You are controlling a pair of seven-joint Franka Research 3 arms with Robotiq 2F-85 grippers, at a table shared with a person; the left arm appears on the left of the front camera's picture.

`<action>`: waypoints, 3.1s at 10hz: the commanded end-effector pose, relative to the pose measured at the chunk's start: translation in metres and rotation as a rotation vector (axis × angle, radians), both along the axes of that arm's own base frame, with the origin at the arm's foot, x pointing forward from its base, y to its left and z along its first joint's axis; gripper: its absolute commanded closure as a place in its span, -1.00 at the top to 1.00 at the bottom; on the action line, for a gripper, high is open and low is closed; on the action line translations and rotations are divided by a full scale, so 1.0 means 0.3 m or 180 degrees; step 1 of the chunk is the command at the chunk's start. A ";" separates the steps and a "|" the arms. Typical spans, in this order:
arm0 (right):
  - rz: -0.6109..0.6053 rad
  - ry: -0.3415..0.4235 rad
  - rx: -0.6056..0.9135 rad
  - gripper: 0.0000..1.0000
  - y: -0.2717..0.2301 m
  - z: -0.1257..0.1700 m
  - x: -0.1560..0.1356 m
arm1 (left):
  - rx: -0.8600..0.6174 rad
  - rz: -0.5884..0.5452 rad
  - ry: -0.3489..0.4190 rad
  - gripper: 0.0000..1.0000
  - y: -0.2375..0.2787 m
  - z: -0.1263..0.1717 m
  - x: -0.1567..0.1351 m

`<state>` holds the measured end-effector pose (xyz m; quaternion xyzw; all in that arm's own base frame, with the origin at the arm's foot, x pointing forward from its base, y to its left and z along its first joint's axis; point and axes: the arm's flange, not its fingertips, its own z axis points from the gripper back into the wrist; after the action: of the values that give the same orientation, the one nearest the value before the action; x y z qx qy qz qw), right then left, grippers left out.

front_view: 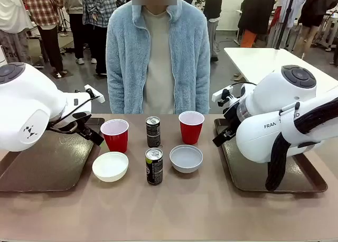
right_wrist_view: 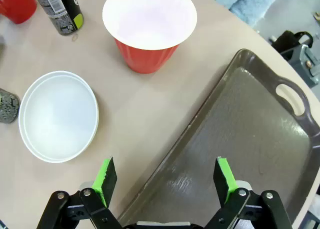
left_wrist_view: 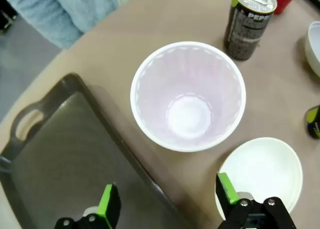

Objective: Prepare tableware on both trays.
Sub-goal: Pick up a Picnic Bowl from the table and place it on a Handle tray.

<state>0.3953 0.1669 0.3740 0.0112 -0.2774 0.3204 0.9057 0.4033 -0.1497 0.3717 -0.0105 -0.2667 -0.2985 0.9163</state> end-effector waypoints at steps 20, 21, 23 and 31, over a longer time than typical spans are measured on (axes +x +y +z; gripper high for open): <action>0.0040 0.0188 -0.0261 1.00 -0.007 0.164 -0.270 | -0.0038 -0.0482 0.0095 1.00 0.052 0.236 -0.294; 0.0000 0.0228 -0.0283 1.00 -0.024 0.213 -0.376 | 0.0080 -0.0591 0.0106 1.00 0.083 0.290 -0.381; -0.0125 0.0419 -0.0342 1.00 -0.072 0.244 -0.559 | 0.0231 -0.0545 0.0317 1.00 0.135 0.314 -0.477; -0.0227 0.0905 0.0982 1.00 -0.242 0.435 -0.333 | -0.1280 -0.0560 0.0892 1.00 0.220 0.437 -0.250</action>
<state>0.2979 0.1237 0.5107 0.0923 -0.1912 0.2549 0.9434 0.3194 -0.0961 0.5010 -0.1649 -0.1845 -0.3319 0.9103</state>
